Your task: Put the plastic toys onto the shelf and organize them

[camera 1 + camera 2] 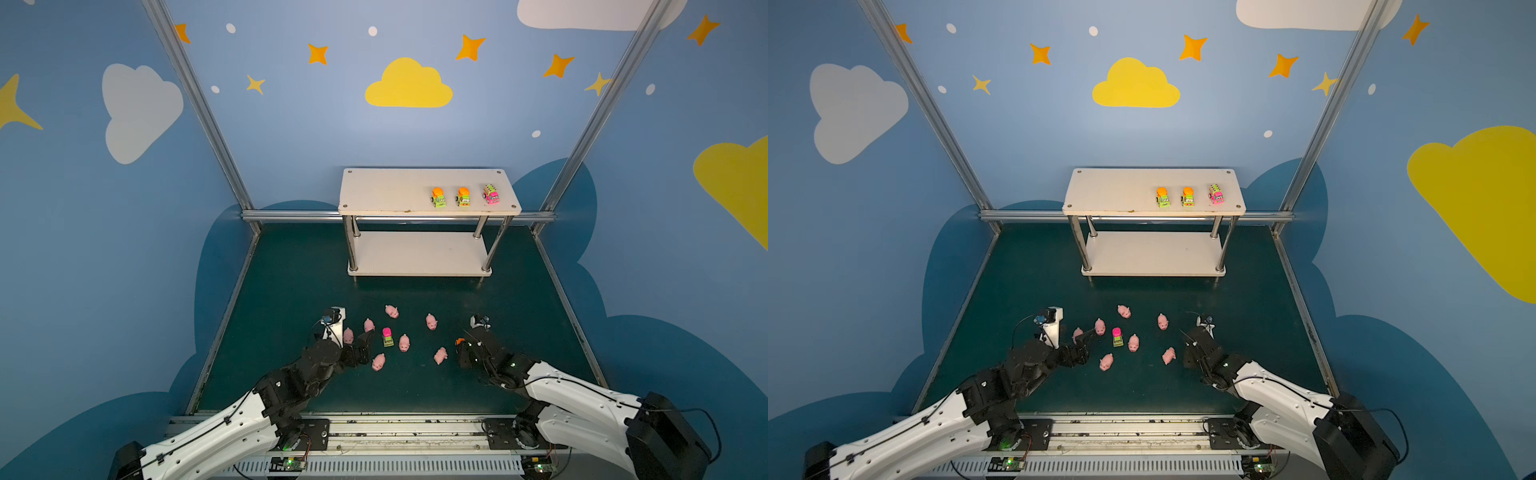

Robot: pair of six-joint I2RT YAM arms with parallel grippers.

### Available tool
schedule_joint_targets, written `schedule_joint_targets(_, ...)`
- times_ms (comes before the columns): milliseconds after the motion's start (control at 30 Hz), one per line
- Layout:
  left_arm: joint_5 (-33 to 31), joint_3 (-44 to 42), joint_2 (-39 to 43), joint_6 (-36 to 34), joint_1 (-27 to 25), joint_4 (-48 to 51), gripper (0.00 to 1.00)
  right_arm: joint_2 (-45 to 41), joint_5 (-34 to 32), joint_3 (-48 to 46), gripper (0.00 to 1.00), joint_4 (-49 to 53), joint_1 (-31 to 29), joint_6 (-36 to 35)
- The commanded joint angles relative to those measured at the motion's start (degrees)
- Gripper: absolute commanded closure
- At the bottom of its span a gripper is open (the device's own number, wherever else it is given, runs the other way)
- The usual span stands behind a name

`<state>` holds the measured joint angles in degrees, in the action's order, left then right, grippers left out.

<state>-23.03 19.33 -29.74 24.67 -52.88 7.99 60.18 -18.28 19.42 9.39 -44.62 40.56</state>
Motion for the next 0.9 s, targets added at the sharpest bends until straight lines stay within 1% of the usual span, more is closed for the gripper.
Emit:
schedule_joint_targets(0,-1.98,-1.65,4.20,-0.01,0.23,3.06,0.00,2.17,-1.52,1.74,0.56,-1.40,-0.79,1.04)
schedule_joint_targets(233,-3.66,-2.50,11.35,-0.33,0.56,8.36,0.00,7.68,-3.20,3.25,0.61,-2.30,-1.08,1.54)
schedule_joint_targets(367,-4.22,-2.54,12.75,-0.80,0.76,9.23,0.00,11.14,-4.06,4.73,0.63,-2.19,-1.33,1.58)
schedule_joint_targets(533,-3.83,-2.45,11.81,-1.15,1.15,8.50,0.00,13.35,-4.63,5.46,0.63,-2.26,-1.45,1.72)
schedule_joint_targets(567,-3.69,-2.45,11.40,-1.24,1.15,8.36,0.00,13.57,-4.68,5.51,0.62,-2.27,-1.58,1.72)
schedule_joint_targets(700,-3.39,-2.02,9.39,-1.72,1.31,7.46,0.00,14.38,-4.74,6.12,0.46,-1.96,-1.59,1.81)
schedule_joint_targets(733,-3.28,-2.02,9.07,-1.89,1.37,7.17,0.00,14.59,-4.74,6.20,0.44,-1.90,-1.56,1.81)
schedule_joint_targets(800,-3.03,-1.79,8.29,-1.95,1.55,6.53,0.00,14.96,-4.85,6.50,0.44,-1.92,-1.59,1.89)
schedule_joint_targets(867,-2.82,-1.67,7.69,-2.02,1.63,6.10,0.00,15.44,-5.22,6.85,0.47,-1.83,-1.55,2.05)
